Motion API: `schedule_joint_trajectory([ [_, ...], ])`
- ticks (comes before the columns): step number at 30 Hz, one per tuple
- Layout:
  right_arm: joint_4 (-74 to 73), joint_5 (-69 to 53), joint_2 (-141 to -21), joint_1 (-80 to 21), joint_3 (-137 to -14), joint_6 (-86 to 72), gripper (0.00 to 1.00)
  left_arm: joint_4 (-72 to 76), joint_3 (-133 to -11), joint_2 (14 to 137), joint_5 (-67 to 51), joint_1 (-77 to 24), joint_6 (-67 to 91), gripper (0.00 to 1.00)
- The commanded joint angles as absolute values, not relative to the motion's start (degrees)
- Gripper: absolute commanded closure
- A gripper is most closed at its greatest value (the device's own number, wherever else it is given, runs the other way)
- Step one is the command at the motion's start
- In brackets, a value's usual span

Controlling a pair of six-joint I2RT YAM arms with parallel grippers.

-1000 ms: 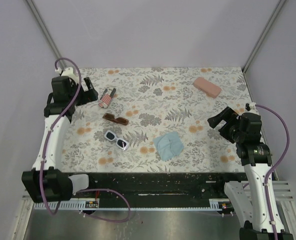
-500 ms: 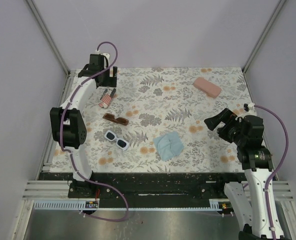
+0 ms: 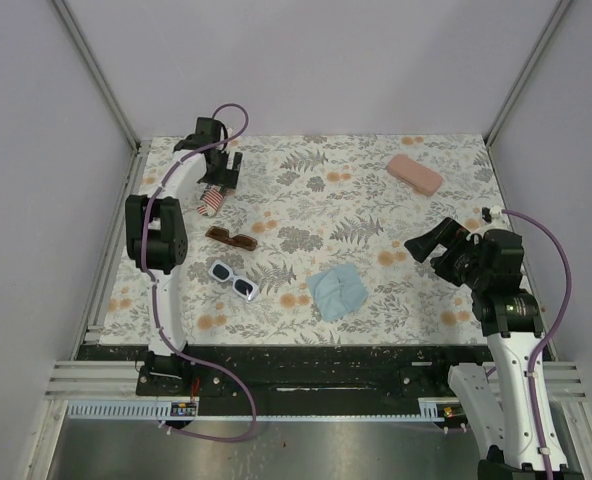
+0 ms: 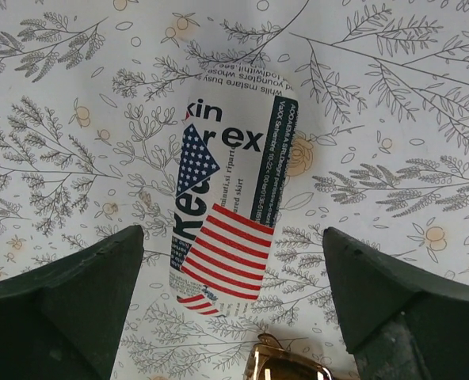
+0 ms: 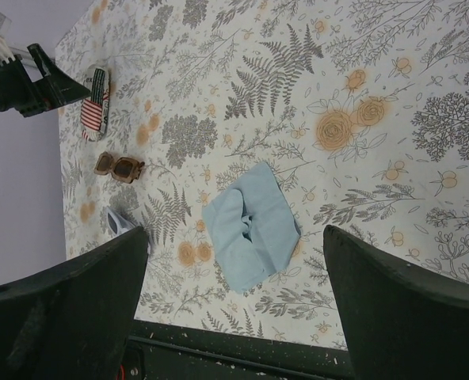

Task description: Organize the sunglasses

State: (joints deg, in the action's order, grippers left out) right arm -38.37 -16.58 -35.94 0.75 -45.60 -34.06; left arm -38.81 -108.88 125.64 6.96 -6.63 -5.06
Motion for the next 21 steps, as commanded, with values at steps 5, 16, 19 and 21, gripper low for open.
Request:
schedule_joint_trajectory([
  [5, -34.8, -18.8, -37.6, 0.6, -44.7, -32.6, 0.01, -41.9, -115.8, 130.9, 5.5, -5.1, -5.1, 0.04],
  [16, -34.9, -17.9, -38.8, 0.5, -45.0, -32.3, 0.00, -43.4, -117.7, 133.7, 4.8, -3.9, -4.5, 0.25],
  [19, -34.9, -18.0, -38.8, 0.5, -44.9, -32.3, 0.01, -43.6, -117.9, 134.4, 4.2, -3.8, -4.5, 0.31],
  [21, -34.9, -18.1, -38.6, 0.5, -45.0, -32.3, 0.01, -44.6, -119.0, 135.3, 3.5, -3.8, -4.5, 0.42],
])
